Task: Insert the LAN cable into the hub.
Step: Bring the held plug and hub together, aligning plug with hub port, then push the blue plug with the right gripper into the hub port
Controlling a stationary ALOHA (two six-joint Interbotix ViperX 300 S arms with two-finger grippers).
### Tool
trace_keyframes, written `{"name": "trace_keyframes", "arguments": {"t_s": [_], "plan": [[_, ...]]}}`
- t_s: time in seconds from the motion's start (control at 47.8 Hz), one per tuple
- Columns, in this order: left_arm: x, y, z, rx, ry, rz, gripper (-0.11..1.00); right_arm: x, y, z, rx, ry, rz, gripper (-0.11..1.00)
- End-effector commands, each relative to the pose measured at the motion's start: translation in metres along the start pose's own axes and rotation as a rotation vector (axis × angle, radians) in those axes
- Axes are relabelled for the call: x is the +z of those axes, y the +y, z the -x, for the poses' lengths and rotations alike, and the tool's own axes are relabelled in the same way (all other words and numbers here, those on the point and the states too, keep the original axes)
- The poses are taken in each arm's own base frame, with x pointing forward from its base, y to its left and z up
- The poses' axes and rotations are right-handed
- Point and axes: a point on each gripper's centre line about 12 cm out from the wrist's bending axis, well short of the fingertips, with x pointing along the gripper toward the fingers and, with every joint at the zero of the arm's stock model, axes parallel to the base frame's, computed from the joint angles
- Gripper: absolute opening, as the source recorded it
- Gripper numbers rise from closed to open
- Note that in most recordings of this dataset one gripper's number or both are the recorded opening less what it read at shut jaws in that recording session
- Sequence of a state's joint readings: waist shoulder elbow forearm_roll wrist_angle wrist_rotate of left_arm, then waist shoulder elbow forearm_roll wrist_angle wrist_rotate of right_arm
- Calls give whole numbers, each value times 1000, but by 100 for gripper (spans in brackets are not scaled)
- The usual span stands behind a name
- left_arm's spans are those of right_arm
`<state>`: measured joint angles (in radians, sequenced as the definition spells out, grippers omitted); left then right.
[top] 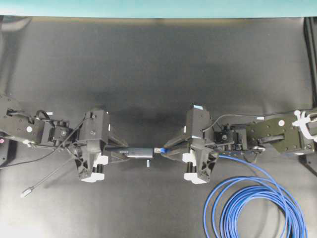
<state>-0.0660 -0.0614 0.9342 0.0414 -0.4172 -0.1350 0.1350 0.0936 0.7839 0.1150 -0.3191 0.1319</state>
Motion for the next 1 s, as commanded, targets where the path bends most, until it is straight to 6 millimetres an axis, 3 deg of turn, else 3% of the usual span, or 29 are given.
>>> {"name": "trace_keyframes", "arguments": {"t_s": [0.0, 0.983], "plan": [[10, -1, -1, -5, -36, -5, 28, 6, 5, -2, 12, -19, 12, 13], [18, -2, -9, -5, -47, -46, 28, 8, 9, -14, 20, -29, 16, 13]]}}
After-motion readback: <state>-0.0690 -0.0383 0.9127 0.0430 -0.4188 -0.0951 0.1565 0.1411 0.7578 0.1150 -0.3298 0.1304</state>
